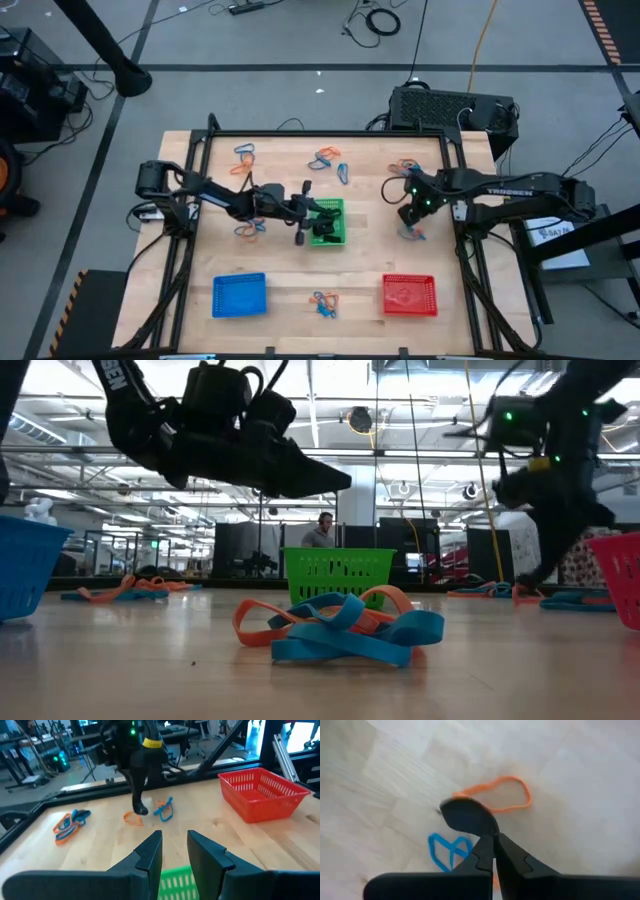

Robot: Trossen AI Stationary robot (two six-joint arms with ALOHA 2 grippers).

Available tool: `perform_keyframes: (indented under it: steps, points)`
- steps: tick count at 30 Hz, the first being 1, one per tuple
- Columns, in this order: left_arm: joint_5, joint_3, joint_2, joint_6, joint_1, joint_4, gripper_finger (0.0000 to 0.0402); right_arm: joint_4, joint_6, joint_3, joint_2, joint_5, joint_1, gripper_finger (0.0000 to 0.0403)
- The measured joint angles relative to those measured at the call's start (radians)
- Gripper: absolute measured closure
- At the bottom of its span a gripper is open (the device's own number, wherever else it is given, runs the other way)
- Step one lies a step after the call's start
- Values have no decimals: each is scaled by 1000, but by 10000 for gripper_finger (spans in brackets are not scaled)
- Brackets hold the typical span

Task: Sort rubber bands into baskets
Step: Put the black rubber band into the green bin

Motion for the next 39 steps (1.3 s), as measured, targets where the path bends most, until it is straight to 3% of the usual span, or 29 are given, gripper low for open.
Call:
perform_keyframes:
  steps: [5, 12, 18, 26, 33, 39]
  points:
    - [0, 39, 82, -51, 0, 62, 302, 8, -76, 87, 0, 17, 4, 402]
    - [-3, 162, 218, -127, -5, 88, 302, 194, -153, 102, 3, 9, 102, 402]
    - [-3, 225, 300, 61, -51, 80, 292, 367, -162, 102, 22, 10, 209, 403]
    - [-23, 250, 314, 392, -106, 90, 222, 440, -84, 103, 78, 11, 293, 403]
    - [-237, 273, 313, 621, -158, 103, 186, 476, 28, 103, 148, 12, 318, 402]
    - [-303, 311, 313, 717, -184, -14, 185, 544, 84, 103, 178, 11, 321, 402]
